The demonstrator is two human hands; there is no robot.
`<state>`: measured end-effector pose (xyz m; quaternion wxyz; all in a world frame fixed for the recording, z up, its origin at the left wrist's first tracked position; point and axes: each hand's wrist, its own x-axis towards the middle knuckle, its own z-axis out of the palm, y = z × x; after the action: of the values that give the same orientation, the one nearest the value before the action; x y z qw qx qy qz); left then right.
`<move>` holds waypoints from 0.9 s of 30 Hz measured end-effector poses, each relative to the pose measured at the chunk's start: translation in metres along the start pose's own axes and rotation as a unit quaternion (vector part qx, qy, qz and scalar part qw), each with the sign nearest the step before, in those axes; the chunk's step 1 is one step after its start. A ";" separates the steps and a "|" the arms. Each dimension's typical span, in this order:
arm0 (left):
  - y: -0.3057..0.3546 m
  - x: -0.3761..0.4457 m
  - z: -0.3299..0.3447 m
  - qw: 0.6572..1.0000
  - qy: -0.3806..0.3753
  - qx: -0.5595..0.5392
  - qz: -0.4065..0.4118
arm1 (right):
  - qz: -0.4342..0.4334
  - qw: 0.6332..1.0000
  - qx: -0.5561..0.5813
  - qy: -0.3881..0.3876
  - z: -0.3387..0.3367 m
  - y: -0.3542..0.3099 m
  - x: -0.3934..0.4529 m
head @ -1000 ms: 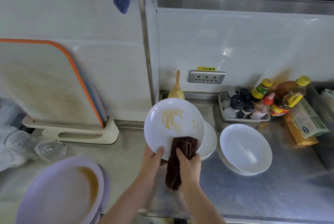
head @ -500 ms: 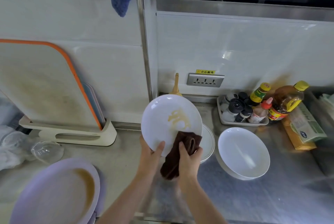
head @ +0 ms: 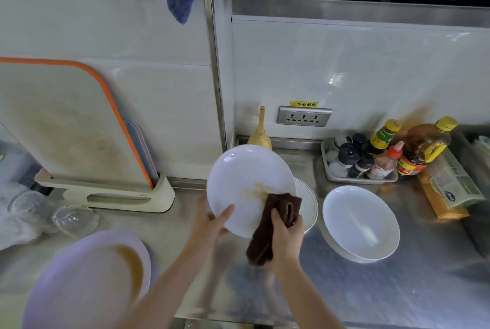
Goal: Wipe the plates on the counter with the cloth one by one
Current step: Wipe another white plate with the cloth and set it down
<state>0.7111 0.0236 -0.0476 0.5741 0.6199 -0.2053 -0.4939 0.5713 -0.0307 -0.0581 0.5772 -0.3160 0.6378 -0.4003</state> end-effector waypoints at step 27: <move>0.007 0.004 0.018 0.989 0.039 -0.133 -0.060 | -0.220 0.898 -0.377 0.064 -0.018 0.008 -0.004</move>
<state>0.6996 0.0095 -0.0398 0.6287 0.5678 -0.0777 -0.5257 0.5549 -0.0212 -0.0626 0.2701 -0.6154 0.6909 -0.2663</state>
